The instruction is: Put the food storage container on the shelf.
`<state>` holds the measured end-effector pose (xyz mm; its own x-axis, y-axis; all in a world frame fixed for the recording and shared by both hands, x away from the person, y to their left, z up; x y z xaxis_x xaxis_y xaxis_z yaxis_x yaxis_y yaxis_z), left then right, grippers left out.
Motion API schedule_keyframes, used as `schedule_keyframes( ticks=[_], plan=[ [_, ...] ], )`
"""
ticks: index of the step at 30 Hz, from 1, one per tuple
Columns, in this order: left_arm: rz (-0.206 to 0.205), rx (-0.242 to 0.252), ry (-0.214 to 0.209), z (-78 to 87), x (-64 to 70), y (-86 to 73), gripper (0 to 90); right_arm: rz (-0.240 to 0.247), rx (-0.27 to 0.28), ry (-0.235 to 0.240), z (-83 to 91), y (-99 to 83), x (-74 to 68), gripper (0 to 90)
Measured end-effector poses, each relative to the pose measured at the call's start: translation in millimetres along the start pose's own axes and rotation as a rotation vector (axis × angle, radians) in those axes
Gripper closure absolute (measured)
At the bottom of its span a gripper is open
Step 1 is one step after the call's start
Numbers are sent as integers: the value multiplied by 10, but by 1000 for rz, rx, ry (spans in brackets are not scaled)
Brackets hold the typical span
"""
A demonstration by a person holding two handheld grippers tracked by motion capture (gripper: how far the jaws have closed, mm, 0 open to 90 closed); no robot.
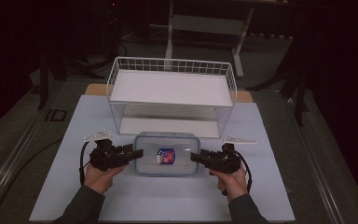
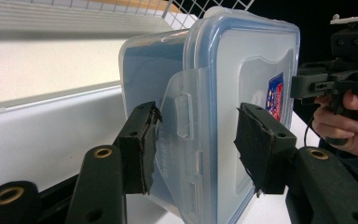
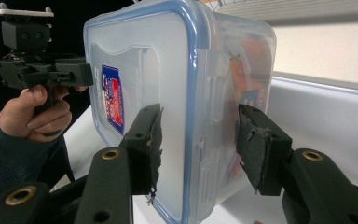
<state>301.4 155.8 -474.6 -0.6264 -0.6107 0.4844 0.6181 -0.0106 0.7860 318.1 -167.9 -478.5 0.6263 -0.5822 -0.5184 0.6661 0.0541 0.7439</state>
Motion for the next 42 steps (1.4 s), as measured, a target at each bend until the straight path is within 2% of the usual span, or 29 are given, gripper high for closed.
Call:
schedule_keyframes(
  ticks=[13, 26, 42],
  plan=[
    [-50, 12, 0, 67, 131, 288, 490, 29, 52, -2, 127, 211, -101, 515],
    [-72, 45, -1, 177, 193, 536, 491, 62, 95, -4, 181, 468, -231, 516],
    [-91, 80, -9, 226, 299, 779, 492, 89, 147, -8, 313, 756, -335, 517]
  ],
)
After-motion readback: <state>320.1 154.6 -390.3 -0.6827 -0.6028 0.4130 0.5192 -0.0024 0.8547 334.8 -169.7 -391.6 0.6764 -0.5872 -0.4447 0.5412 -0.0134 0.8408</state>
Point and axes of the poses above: each handheld gripper's, and its own axes: z roughly backward along the jaws, y roughly out of its top, x roughly to its right, the point moved 4 cm from there along -z, roughly forward along the jaws, and after that the axes turned 2 degrees about -y, right-handed, at the moved point
